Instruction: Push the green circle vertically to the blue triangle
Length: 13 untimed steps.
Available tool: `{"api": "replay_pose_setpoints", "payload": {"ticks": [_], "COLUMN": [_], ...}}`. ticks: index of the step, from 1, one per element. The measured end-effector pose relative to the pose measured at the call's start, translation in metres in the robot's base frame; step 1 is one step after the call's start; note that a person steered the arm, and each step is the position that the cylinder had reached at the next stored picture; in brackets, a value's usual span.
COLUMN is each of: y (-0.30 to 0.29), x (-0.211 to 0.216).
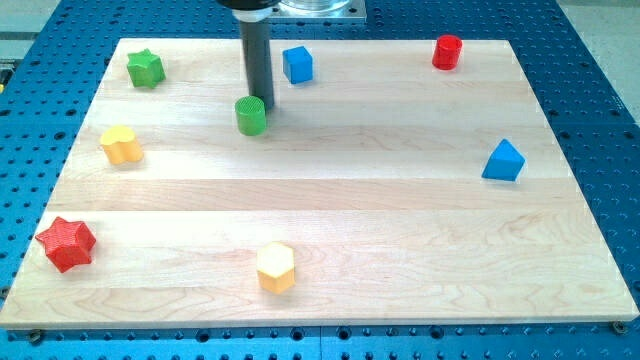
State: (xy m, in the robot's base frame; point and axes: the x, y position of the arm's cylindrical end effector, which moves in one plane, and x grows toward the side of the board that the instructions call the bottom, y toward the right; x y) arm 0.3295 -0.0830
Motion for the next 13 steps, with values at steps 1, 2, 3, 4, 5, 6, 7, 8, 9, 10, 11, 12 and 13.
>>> {"api": "replay_pose_setpoints", "payload": {"ticks": [1, 2, 3, 4, 5, 6, 7, 8, 9, 10, 11, 12, 13], "y": [-0.007, 0.11, 0.113, 0.086, 0.007, -0.007, -0.028, -0.031, 0.06, 0.083, 0.03, 0.003, 0.04], "x": [0.042, 0.103, 0.099, 0.036, 0.054, 0.093, 0.104, 0.122, 0.121, 0.131, 0.101, 0.133, 0.177]}}
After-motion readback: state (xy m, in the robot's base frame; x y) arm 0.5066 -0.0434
